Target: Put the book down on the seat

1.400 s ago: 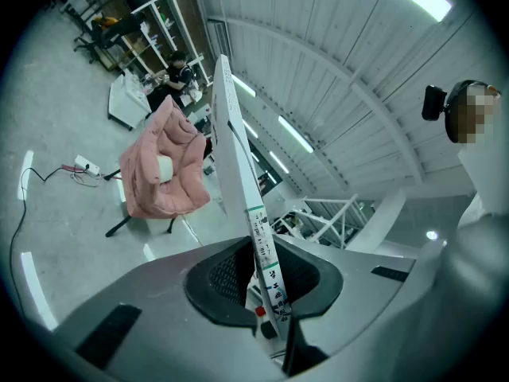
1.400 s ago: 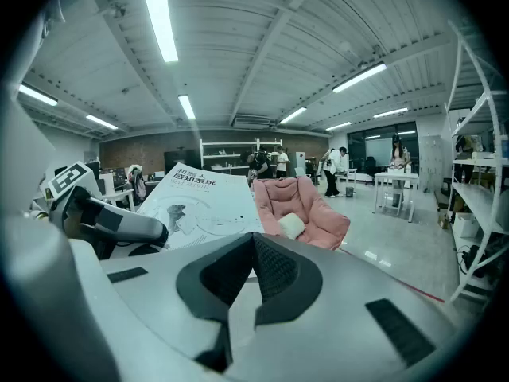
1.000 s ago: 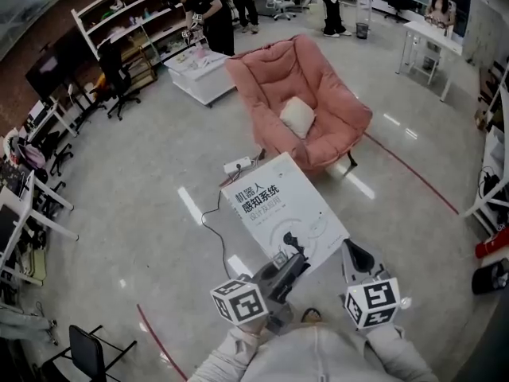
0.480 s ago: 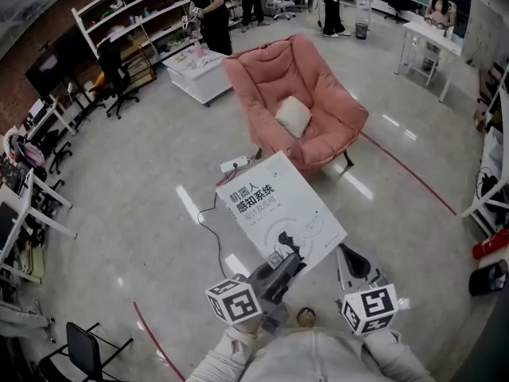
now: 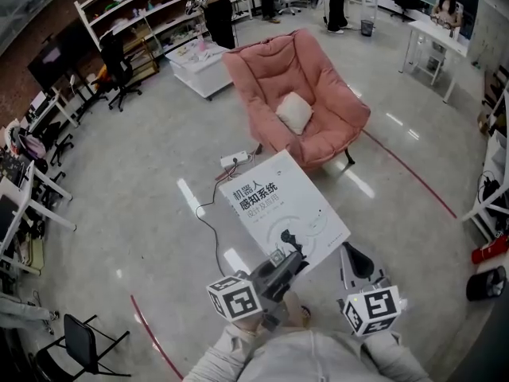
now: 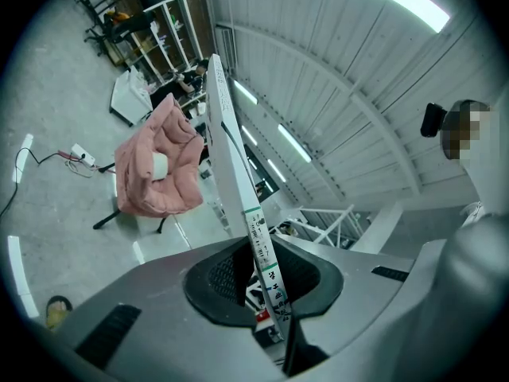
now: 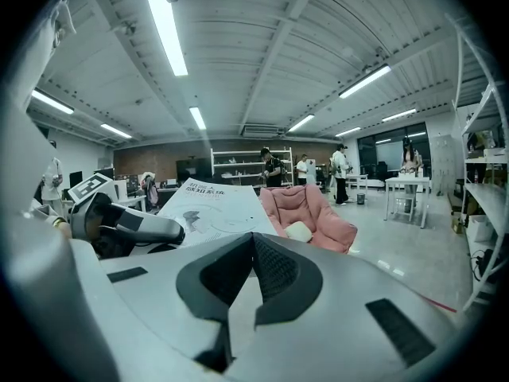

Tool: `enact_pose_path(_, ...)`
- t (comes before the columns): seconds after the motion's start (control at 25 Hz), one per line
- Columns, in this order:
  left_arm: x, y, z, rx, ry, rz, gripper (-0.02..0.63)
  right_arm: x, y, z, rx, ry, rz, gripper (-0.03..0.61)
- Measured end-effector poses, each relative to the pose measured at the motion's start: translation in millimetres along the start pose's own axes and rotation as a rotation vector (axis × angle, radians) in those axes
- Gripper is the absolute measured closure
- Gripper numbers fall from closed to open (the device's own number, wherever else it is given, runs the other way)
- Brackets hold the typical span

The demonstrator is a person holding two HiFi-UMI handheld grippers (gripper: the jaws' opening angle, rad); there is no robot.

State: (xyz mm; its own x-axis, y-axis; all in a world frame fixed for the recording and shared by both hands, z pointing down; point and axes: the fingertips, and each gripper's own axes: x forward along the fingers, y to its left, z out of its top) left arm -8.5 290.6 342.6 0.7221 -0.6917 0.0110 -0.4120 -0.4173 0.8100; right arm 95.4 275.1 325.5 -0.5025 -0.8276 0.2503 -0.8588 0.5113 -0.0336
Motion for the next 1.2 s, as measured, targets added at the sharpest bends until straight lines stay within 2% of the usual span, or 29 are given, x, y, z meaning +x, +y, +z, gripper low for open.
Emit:
enact_pose_path(0.48,2.0,39.9,-5.2,0.002,0.007,-0.037,0.552,26.1,6.0,-36.7,-0.004,0.001,-0.011,0.574)
enact_pose_path(0.8,1.0,53.2,-8.4,0.001,0.018,-0.051,0.552,32.3,6.1,-47.4,0.002,-0.003,-0.033,0.574)
enact_pose_path(0.88,12.5,63.8,0.4,-0.001,0.023,-0.053,0.552,49.4,-3.1,-45.2,0.001,-0.006,-0.036,0.574)
enact_pose_path(1.04,57.6,86.3,43.1,-0.015,0.035,-0.049,0.552,104.9,-37.3,-20.4,0.007,0.005,-0.039,0.573)
enact_pose_path(1.2,71.3,96.7,66.4,-0.019,0.047,-0.055,0.552,132.7,-45.1,-8.9,0.013,0.015,-0.042,0.574)
